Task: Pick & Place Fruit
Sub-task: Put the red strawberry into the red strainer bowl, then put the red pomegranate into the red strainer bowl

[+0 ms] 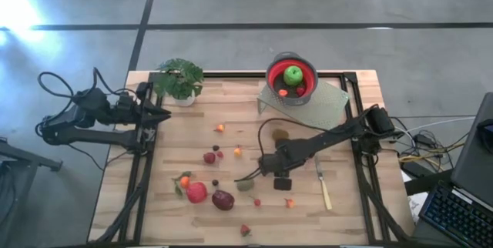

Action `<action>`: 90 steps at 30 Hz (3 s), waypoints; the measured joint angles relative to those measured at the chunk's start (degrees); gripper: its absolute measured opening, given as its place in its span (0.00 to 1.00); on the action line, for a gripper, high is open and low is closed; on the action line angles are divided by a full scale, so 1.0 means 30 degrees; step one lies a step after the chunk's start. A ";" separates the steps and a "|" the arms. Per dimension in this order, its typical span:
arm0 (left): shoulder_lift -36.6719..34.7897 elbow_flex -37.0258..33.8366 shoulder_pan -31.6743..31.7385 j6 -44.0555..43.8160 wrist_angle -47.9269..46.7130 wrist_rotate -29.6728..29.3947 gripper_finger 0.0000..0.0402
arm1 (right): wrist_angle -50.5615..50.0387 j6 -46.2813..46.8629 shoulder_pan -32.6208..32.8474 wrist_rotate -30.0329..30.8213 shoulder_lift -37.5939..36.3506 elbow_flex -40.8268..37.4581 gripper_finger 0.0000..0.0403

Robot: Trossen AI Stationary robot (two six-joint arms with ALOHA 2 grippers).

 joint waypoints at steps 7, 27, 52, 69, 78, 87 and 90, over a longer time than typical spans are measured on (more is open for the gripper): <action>0.0000 -0.0001 0.0001 0.0002 0.0000 0.0000 0.12 | -0.0718 -0.1103 -0.0573 -0.0044 -0.0451 0.0719 0.34; 0.0000 -0.0002 0.0001 0.0002 0.0000 0.0000 0.12 | -0.1581 -0.4459 -0.3360 0.0172 -0.5876 0.4375 0.33; 0.0000 0.0005 0.0000 0.0002 0.0000 0.0000 0.12 | -0.2246 -0.7101 -1.2176 0.1794 -0.7748 0.4399 0.34; 0.0005 0.0002 0.0003 0.0002 -0.0002 0.0000 0.12 | -0.3283 -0.6662 -1.3493 0.0146 -0.5766 0.4362 0.50; 0.0000 0.0000 0.0002 -0.0003 -0.0005 0.0000 0.12 | -0.3376 -0.6471 -1.3435 0.0160 -0.6748 0.4362 0.60; 0.0000 0.0005 0.0000 0.0002 -0.0005 0.0000 0.12 | -0.3372 -0.5317 -1.1563 0.0222 -0.8132 0.4362 0.53; 0.0000 0.0005 0.0007 -0.0005 0.0000 0.0000 0.12 | -0.3385 -0.4653 -1.0294 0.0685 -0.8484 0.4362 0.49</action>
